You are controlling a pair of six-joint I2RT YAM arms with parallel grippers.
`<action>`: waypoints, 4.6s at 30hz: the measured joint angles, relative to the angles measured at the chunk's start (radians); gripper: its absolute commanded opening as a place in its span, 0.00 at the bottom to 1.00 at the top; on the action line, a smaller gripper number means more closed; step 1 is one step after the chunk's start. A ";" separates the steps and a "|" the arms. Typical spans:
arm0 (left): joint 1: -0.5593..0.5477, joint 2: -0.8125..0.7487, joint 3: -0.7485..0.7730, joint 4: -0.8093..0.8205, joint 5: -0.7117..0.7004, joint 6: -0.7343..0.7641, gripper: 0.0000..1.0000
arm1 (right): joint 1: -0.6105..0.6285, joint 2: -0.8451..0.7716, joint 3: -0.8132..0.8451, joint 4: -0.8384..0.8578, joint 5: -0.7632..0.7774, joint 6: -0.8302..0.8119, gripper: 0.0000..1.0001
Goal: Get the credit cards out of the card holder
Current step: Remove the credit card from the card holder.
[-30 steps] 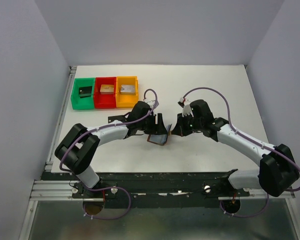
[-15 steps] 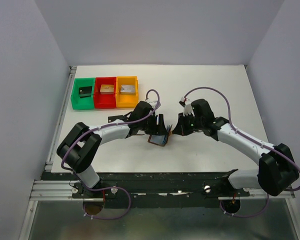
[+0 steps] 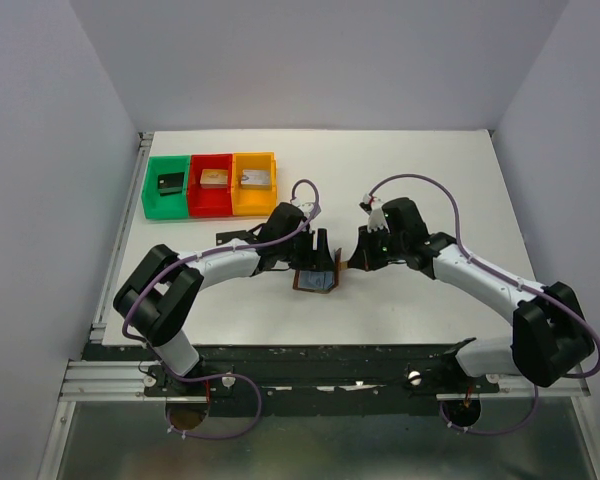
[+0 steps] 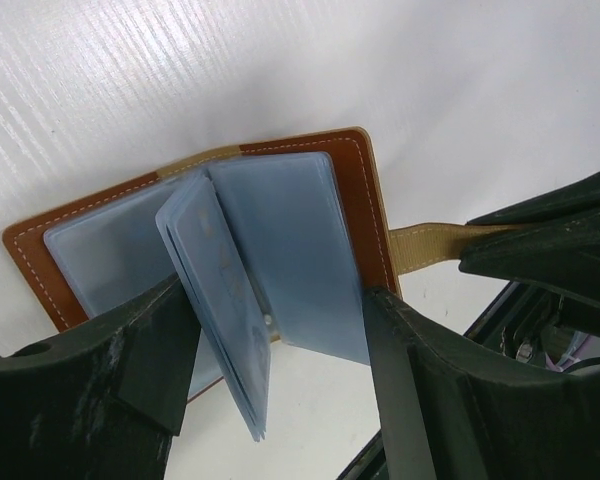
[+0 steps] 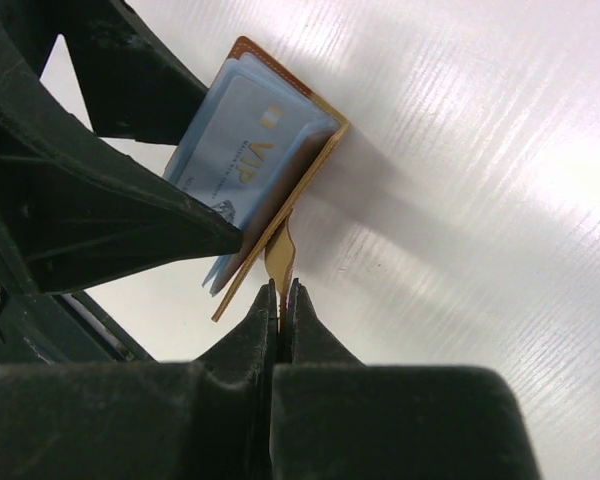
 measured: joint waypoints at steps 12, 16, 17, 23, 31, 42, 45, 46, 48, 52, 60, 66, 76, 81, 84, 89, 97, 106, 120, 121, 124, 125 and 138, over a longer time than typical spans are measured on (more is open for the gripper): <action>0.000 0.000 0.000 -0.005 -0.011 0.000 0.75 | -0.029 0.006 -0.012 -0.007 0.025 0.001 0.00; -0.001 0.000 0.000 -0.007 -0.026 -0.001 0.79 | -0.032 0.008 -0.013 -0.010 0.026 0.001 0.00; -0.001 0.000 0.000 -0.008 -0.028 0.000 0.80 | -0.032 0.010 -0.013 -0.010 0.026 0.001 0.00; -0.001 -0.002 0.000 -0.022 -0.045 0.002 0.85 | -0.034 0.027 -0.014 -0.010 0.027 0.003 0.00; -0.022 -0.003 0.012 -0.056 -0.055 0.023 0.89 | -0.039 0.048 -0.023 -0.010 0.028 0.013 0.00; -0.086 0.021 0.127 -0.146 -0.110 0.068 0.99 | -0.046 0.050 -0.032 -0.010 0.029 0.025 0.00; -0.085 0.021 0.124 -0.161 -0.130 0.069 0.99 | -0.046 0.050 -0.034 -0.010 0.029 0.027 0.00; -0.084 0.021 0.123 -0.164 -0.137 0.069 0.98 | -0.048 0.050 -0.034 -0.009 0.029 0.027 0.00; -0.084 0.021 0.122 -0.172 -0.148 0.069 0.97 | -0.050 0.050 -0.034 -0.009 0.028 0.027 0.00; -0.084 0.021 0.121 -0.185 -0.167 0.071 0.97 | -0.050 0.050 -0.036 -0.009 0.028 0.027 0.00; -0.084 0.028 0.121 -0.186 -0.175 0.074 0.96 | -0.050 0.035 -0.050 0.012 -0.004 0.032 0.00; -0.084 0.038 0.121 -0.186 -0.175 0.074 0.93 | -0.050 0.010 -0.058 0.027 -0.030 0.039 0.00; -0.084 0.046 0.121 -0.187 -0.175 0.074 0.92 | -0.051 -0.001 -0.058 0.033 -0.044 0.039 0.00; -0.084 0.053 0.122 -0.187 -0.175 0.074 0.95 | -0.052 -0.005 -0.058 0.037 -0.059 0.043 0.00; -0.084 0.053 0.122 -0.186 -0.175 0.074 0.94 | -0.052 -0.008 -0.058 0.037 -0.065 0.047 0.00; -0.084 0.055 0.122 -0.186 -0.175 0.074 0.93 | -0.052 -0.008 -0.058 0.037 -0.066 0.050 0.00; -0.084 0.054 0.122 -0.186 -0.175 0.074 0.96 | -0.052 -0.008 -0.058 0.037 -0.066 0.053 0.00; -0.084 0.043 0.122 -0.185 -0.175 0.074 0.95 | -0.052 -0.008 -0.058 0.037 -0.066 0.053 0.00; -0.084 0.043 0.122 -0.185 -0.175 0.074 0.86 | -0.052 -0.008 -0.058 0.037 -0.067 0.053 0.00; -0.084 0.044 0.122 -0.185 -0.174 0.074 0.86 | -0.052 -0.008 -0.058 0.037 -0.067 0.053 0.00; -0.084 0.052 0.122 -0.185 -0.174 0.074 0.85 | -0.053 -0.008 -0.058 0.037 -0.067 0.053 0.00; -0.084 0.056 0.122 -0.186 -0.174 0.074 0.85 | -0.054 -0.008 -0.058 0.037 -0.067 0.053 0.00; -0.079 0.067 0.120 -0.200 -0.203 0.070 0.85 | -0.057 -0.011 -0.058 0.036 -0.067 0.053 0.00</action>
